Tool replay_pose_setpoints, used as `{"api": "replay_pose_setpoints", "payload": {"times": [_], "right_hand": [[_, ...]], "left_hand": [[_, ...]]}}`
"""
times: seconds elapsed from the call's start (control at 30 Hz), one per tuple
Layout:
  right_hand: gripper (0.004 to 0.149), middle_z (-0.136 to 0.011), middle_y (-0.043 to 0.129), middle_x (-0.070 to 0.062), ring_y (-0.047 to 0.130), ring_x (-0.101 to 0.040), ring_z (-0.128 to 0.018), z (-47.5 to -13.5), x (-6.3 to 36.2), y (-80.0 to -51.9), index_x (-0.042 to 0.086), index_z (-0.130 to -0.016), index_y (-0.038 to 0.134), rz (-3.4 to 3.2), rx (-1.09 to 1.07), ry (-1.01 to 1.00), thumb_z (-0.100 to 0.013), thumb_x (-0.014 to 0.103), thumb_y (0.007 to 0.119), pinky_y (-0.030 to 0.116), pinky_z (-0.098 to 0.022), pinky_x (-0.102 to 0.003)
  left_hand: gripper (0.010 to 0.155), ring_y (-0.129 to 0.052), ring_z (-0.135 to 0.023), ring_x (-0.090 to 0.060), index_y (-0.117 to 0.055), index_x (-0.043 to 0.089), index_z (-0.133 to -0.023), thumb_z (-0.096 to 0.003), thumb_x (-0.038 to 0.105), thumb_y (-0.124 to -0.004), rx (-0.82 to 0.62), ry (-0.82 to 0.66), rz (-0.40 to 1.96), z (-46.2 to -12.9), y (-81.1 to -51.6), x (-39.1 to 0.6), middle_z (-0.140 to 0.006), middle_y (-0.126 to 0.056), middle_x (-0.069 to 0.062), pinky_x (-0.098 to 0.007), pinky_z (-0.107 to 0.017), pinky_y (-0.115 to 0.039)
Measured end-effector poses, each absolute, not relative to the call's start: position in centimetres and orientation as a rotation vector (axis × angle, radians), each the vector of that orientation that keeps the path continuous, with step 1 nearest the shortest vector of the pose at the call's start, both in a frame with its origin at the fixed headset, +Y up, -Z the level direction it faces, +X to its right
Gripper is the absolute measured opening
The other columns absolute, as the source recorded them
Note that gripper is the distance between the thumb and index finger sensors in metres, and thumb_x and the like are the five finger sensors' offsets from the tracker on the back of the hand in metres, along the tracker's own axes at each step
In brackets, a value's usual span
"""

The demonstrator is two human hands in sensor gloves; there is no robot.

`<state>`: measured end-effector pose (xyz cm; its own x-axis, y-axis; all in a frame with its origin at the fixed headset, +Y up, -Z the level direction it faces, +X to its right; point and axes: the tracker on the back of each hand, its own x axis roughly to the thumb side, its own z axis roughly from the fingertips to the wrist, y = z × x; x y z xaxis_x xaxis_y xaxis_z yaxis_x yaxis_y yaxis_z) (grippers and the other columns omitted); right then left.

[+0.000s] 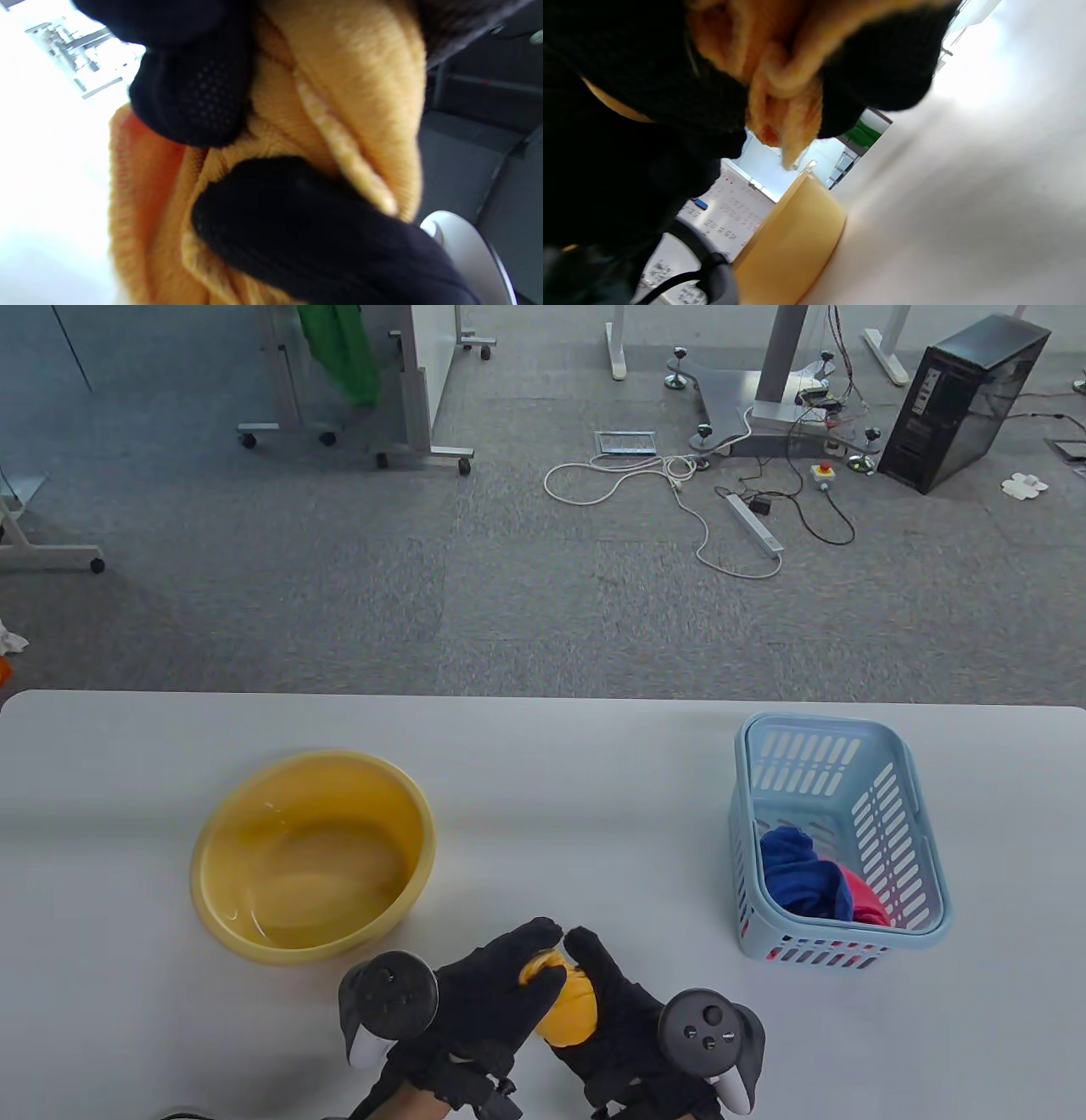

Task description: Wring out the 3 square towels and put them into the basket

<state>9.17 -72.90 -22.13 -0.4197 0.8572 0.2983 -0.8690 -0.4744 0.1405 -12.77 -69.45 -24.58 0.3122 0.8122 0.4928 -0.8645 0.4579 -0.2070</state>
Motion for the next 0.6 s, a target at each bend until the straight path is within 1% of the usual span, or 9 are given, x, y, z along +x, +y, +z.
{"api": "replay_pose_setpoints", "payload": {"times": [0.17, 0.23, 0.3, 0.37, 0.4, 0.53, 0.6], "right_hand": [[0.087, -0.079, 0.086, -0.014, 0.102, -0.028, -0.046, -22.3, 8.7, -73.6, 0.011, -0.106, 0.056, 1.916, 0.412, 0.076, -0.039, 0.035, 0.106, 0.093, -0.028, -0.031], [0.086, -0.079, 0.086, -0.014, 0.102, -0.029, -0.046, -22.5, 8.6, -74.0, 0.011, -0.105, 0.057, 1.872, 0.411, 0.132, -0.039, 0.034, 0.106, 0.093, -0.028, -0.031], [0.086, -0.079, 0.086, -0.014, 0.102, -0.028, -0.047, -22.6, 8.5, -74.5, 0.011, -0.105, 0.056, 1.834, 0.425, 0.195, -0.04, 0.034, 0.105, 0.093, -0.029, -0.031], [0.085, -0.079, 0.086, -0.014, 0.102, -0.029, -0.047, -22.7, 8.2, -74.8, 0.011, -0.105, 0.056, 1.787, 0.424, 0.253, -0.04, 0.034, 0.106, 0.093, -0.029, -0.031], [0.085, -0.079, 0.086, -0.014, 0.102, -0.028, -0.047, -22.8, 8.2, -74.8, 0.011, -0.105, 0.057, 1.779, 0.427, 0.265, -0.039, 0.034, 0.106, 0.093, -0.029, -0.031], [0.085, -0.079, 0.087, -0.014, 0.102, -0.028, -0.047, -22.9, 8.2, -75.0, 0.01, -0.105, 0.058, 1.723, 0.446, 0.348, -0.039, 0.035, 0.106, 0.093, -0.029, -0.031], [0.085, -0.079, 0.087, -0.014, 0.102, -0.029, -0.047, -22.8, 8.3, -74.9, 0.01, -0.105, 0.058, 1.732, 0.446, 0.322, -0.039, 0.035, 0.106, 0.093, -0.029, -0.031]], "left_hand": [[0.06, -0.105, -0.025, -0.027, -0.081, 0.019, -0.097, -0.0511, 0.057, -0.082, 0.134, -0.62, 1.082, -24.6, -69.2, -13.1, -0.066, -0.089, -0.025, -0.027, -0.008, -0.086], [0.057, -0.105, -0.023, -0.027, -0.083, 0.02, -0.095, -0.0506, 0.055, -0.083, 0.146, -0.643, 1.015, -24.6, -68.5, -13.0, -0.064, -0.09, -0.026, -0.027, -0.007, -0.086], [0.055, -0.105, -0.024, -0.028, -0.084, 0.021, -0.095, -0.0515, 0.054, -0.083, 0.109, -0.678, 0.928, -24.5, -67.9, -12.9, -0.065, -0.089, -0.026, -0.028, -0.008, -0.086], [0.053, -0.105, -0.023, -0.028, -0.085, 0.021, -0.094, -0.0511, 0.052, -0.083, 0.13, -0.68, 0.905, -24.4, -67.6, -13.0, -0.064, -0.09, -0.027, -0.028, -0.007, -0.086], [0.053, -0.105, -0.021, -0.028, -0.086, 0.021, -0.093, -0.0509, 0.052, -0.083, 0.135, -0.681, 0.901, -24.4, -67.5, -13.0, -0.063, -0.09, -0.027, -0.028, -0.005, -0.086], [0.049, -0.104, -0.019, -0.029, -0.089, 0.023, -0.091, -0.0505, 0.051, -0.083, 0.152, -0.69, 0.902, -24.3, -67.5, -13.0, -0.061, -0.091, -0.027, -0.028, -0.004, -0.085], [0.048, -0.104, -0.019, -0.03, -0.089, 0.024, -0.091, -0.0511, 0.051, -0.081, 0.165, -0.69, 0.898, -24.2, -67.5, -12.9, -0.061, -0.091, -0.027, -0.028, -0.004, -0.085]]}}
